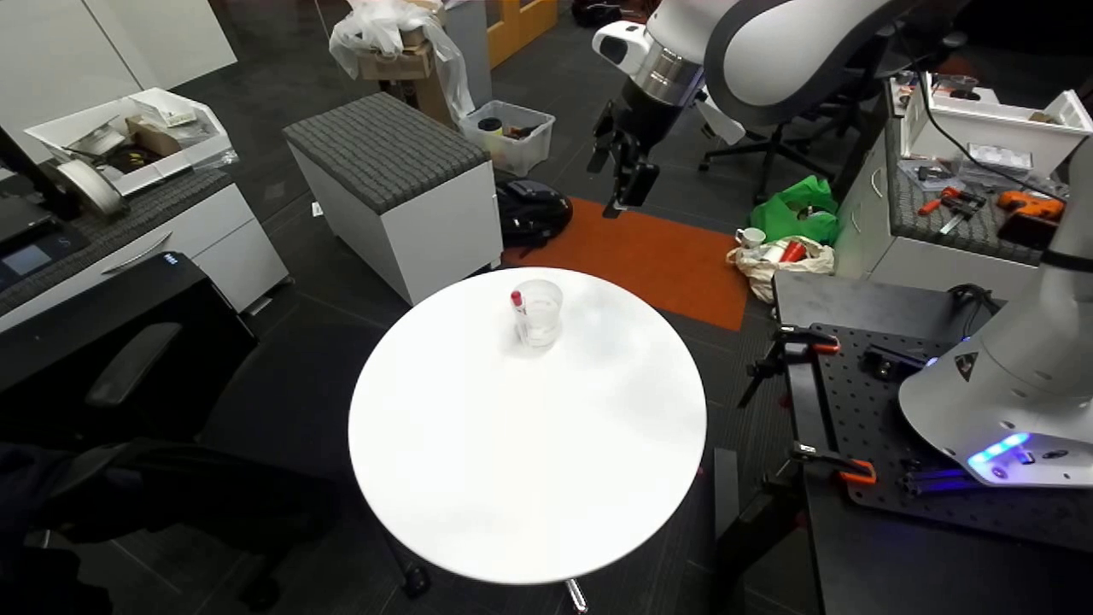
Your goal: Remove the marker from the cup and put it on the table
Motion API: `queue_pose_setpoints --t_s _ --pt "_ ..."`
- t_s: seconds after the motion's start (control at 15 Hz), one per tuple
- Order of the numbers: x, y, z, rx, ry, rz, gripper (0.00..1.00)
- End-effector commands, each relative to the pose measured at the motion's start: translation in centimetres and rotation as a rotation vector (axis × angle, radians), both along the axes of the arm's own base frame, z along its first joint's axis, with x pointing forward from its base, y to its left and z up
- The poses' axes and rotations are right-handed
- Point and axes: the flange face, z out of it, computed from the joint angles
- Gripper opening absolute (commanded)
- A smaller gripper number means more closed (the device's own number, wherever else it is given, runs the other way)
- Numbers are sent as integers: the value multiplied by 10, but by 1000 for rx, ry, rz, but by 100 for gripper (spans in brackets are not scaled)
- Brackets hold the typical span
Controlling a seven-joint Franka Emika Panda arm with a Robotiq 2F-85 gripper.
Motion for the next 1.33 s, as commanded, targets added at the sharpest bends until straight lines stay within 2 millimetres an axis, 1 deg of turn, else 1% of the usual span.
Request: queue_pose_setpoints --t_s 0.0,0.2,0.73,1.13,1.27 --pt "17 9 -10 15 -72 -6 100" --pt "25 15 -22 27 -83 -4 100" --pt "49 8 -58 51 -64 -39 100" --pt "75 14 -89 78 -67 -48 100" --pt "79 14 -100 79 -58 -48 100"
